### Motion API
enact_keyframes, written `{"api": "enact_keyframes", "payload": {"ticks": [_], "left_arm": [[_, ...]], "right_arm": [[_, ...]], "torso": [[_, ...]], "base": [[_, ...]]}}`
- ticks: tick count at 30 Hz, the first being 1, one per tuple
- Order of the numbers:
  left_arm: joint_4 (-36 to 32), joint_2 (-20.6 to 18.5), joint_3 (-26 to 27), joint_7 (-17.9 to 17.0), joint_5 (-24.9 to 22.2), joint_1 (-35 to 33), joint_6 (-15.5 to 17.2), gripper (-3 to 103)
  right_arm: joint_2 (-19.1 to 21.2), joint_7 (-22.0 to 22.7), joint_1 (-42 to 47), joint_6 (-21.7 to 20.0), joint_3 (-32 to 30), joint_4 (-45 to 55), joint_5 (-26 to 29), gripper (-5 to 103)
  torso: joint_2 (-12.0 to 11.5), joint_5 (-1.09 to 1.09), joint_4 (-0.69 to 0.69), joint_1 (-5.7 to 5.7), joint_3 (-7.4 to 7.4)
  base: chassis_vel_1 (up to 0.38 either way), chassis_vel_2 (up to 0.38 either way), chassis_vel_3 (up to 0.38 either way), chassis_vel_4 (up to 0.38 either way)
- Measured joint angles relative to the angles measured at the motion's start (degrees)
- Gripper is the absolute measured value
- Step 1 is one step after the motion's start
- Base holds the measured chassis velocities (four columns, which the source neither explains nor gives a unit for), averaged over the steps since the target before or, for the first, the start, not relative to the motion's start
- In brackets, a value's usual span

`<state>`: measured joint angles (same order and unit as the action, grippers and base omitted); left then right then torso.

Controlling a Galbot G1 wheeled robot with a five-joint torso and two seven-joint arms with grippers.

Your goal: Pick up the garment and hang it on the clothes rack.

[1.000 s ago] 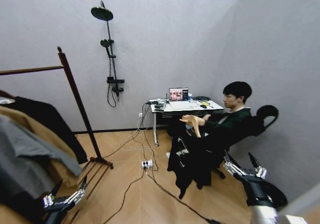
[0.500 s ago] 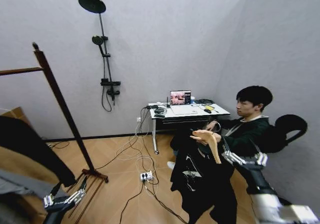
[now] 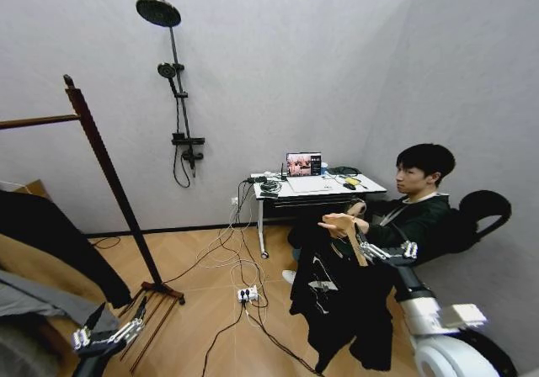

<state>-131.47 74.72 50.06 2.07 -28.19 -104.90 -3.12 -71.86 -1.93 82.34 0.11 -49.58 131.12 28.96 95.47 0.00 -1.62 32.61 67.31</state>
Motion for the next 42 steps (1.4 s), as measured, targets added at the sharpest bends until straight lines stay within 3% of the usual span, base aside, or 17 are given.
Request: {"api": "enact_keyframes", "payload": {"ticks": [5, 6, 9, 12, 15, 16, 18, 23, 42], "left_arm": [[0.00, 0.00, 0.00, 0.00, 0.00, 0.00, 0.00, 100], [0.00, 0.00, 0.00, 0.00, 0.00, 0.00, 0.00, 100], [0.00, 0.00, 0.00, 0.00, 0.00, 0.00, 0.00, 100], [0.00, 0.00, 0.00, 0.00, 0.00, 0.00, 0.00, 100], [0.00, 0.00, 0.00, 0.00, 0.00, 0.00, 0.00, 100], [0.00, 0.00, 0.00, 0.00, 0.00, 0.00, 0.00, 100], [0.00, 0.00, 0.00, 0.00, 0.00, 0.00, 0.00, 100], [0.00, 0.00, 0.00, 0.01, 0.00, 0.00, 0.00, 100], [0.00, 0.00, 0.00, 0.00, 0.00, 0.00, 0.00, 100]], "right_arm": [[0.20, -0.67, -0.37, -0.33, 1.01, -1.09, -0.64, 78], [0.20, -0.67, -0.37, -0.33, 1.01, -1.09, -0.64, 78], [1.27, -0.70, -1.89, -1.21, 2.17, -2.59, -0.68, 62], [1.78, -0.65, -2.64, -1.70, 2.75, -3.19, -0.54, 57], [2.60, -0.39, -4.50, -2.45, 3.87, -4.85, -0.26, 41], [2.60, -0.39, -4.50, -2.45, 3.87, -4.85, -0.26, 41], [2.74, -0.05, -5.62, -2.66, 4.74, -5.54, -0.01, 29], [2.50, 0.00, -6.05, -2.63, 5.20, -6.04, 0.23, 14], [2.02, 2.57, -3.76, 1.52, 1.66, -4.32, -0.06, 10]], "torso": [[0.01, 0.00, 0.00, -0.02, -0.01], [0.01, 0.00, 0.00, -0.02, -0.01], [0.00, 0.00, 0.00, -0.02, 0.00], [0.01, 0.00, 0.00, -0.02, 0.00], [0.00, 0.00, 0.00, -0.02, 0.00], [0.00, 0.00, 0.00, -0.02, 0.00], [0.01, 0.00, 0.01, -0.02, 0.00], [0.01, -0.01, 0.03, -0.02, -0.01], [0.01, 0.01, -0.01, -0.02, -0.01]], "base": [[0.000, 0.000, 0.000, 0.000], [0.000, 0.000, 0.000, 0.000], [0.000, 0.000, 0.000, 0.000], [0.000, 0.000, 0.000, 0.000], [0.000, 0.000, 0.000, 0.000], [0.000, 0.000, 0.000, 0.000], [0.000, 0.000, 0.000, 0.000], [0.000, 0.000, 0.000, 0.000], [0.000, 0.000, 0.000, 0.000]]}}
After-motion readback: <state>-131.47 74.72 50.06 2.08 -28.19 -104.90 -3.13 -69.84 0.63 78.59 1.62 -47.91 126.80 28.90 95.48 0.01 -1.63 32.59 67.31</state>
